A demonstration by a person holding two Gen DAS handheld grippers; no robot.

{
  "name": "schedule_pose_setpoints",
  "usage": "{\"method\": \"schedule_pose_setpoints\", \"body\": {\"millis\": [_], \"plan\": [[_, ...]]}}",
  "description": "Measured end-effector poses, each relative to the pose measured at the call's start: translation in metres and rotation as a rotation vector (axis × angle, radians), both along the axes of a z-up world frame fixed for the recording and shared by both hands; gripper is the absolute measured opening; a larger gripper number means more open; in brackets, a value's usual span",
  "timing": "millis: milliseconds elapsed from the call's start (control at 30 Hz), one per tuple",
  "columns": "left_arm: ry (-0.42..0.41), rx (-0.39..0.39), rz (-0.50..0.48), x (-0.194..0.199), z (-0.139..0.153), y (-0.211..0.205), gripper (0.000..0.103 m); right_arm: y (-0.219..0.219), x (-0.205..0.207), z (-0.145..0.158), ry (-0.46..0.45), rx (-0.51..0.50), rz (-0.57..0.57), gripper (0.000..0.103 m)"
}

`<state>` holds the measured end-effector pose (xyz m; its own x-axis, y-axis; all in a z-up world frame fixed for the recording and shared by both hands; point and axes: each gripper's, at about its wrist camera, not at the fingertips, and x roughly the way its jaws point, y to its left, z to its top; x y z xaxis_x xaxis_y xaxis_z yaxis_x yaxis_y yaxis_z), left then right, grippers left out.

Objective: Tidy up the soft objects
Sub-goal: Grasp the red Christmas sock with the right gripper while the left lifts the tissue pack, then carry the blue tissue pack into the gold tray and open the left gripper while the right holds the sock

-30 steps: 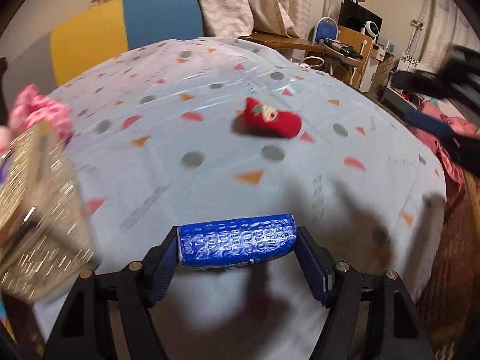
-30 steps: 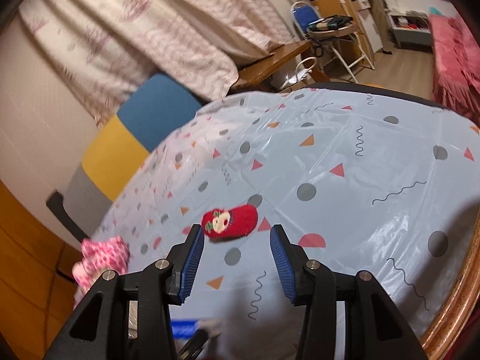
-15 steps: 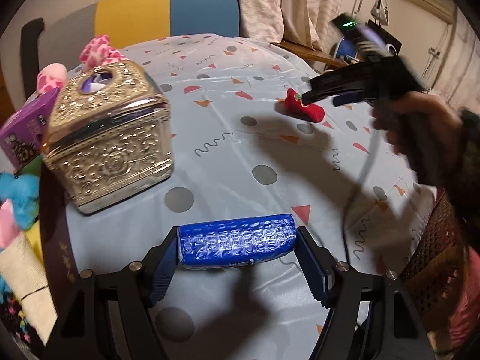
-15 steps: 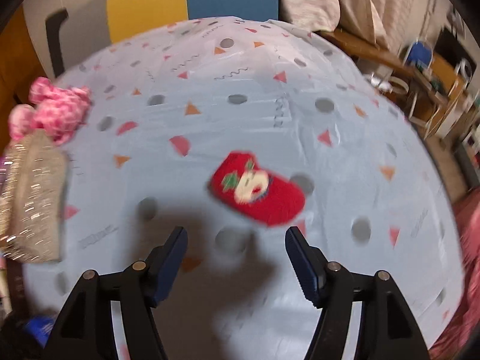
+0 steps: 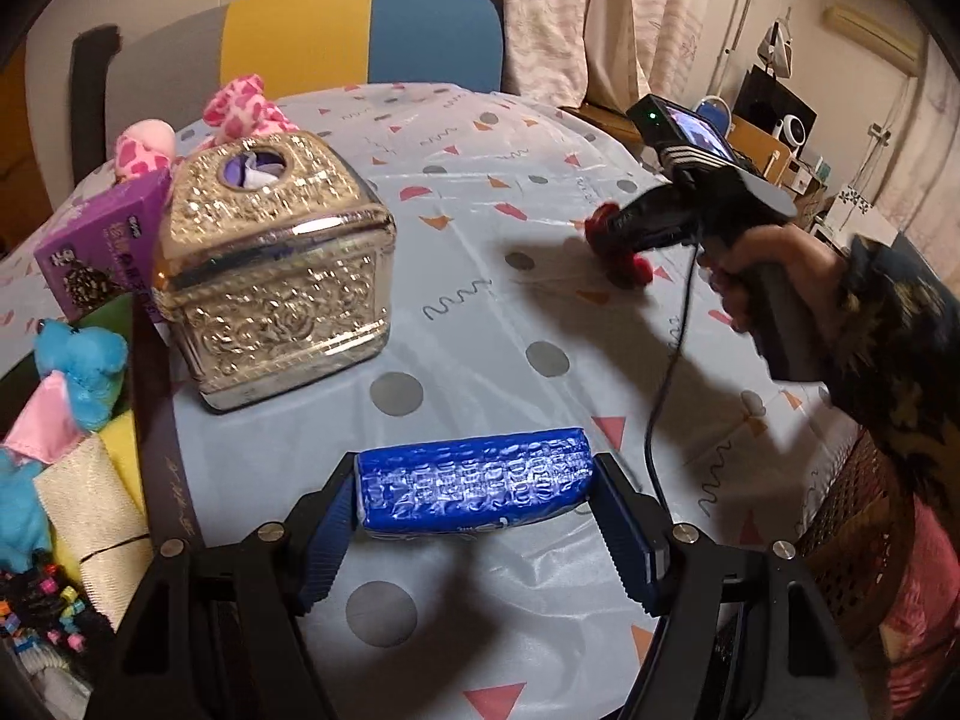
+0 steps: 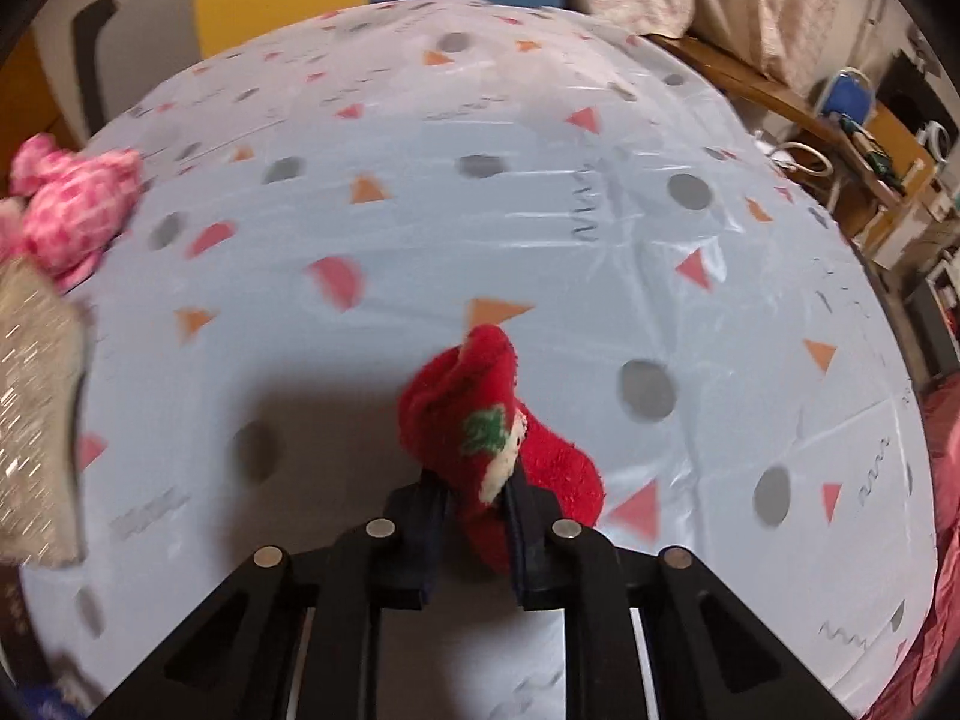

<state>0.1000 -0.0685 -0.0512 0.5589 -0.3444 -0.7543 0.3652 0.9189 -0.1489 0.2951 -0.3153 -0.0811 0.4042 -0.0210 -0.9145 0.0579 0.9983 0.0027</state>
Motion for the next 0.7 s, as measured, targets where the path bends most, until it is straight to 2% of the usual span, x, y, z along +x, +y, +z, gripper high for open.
{"method": "schedule_pose_setpoints", "body": {"millis": [67,200,267,367,700], "plan": [[-0.025,0.008,0.01,-0.004,0.006,0.001,0.074,0.019,-0.014,0.005,0.017,0.061,0.058,0.016],[-0.056,-0.003,0.024,-0.011,0.018,0.005,0.074,0.057,-0.038,-0.001,0.053,0.103,0.176,0.017],[-0.078,0.0,0.033,-0.016,0.026,0.009,0.074,0.074,-0.046,-0.013,0.089,0.046,0.217,0.017],[-0.11,-0.008,0.054,-0.023,0.037,0.017,0.074,0.085,-0.051,-0.016,0.062,-0.034,0.252,0.018],[-0.158,-0.022,0.136,-0.037,0.057,0.045,0.075,0.097,-0.074,-0.02,-0.018,-0.117,0.318,0.02]]}}
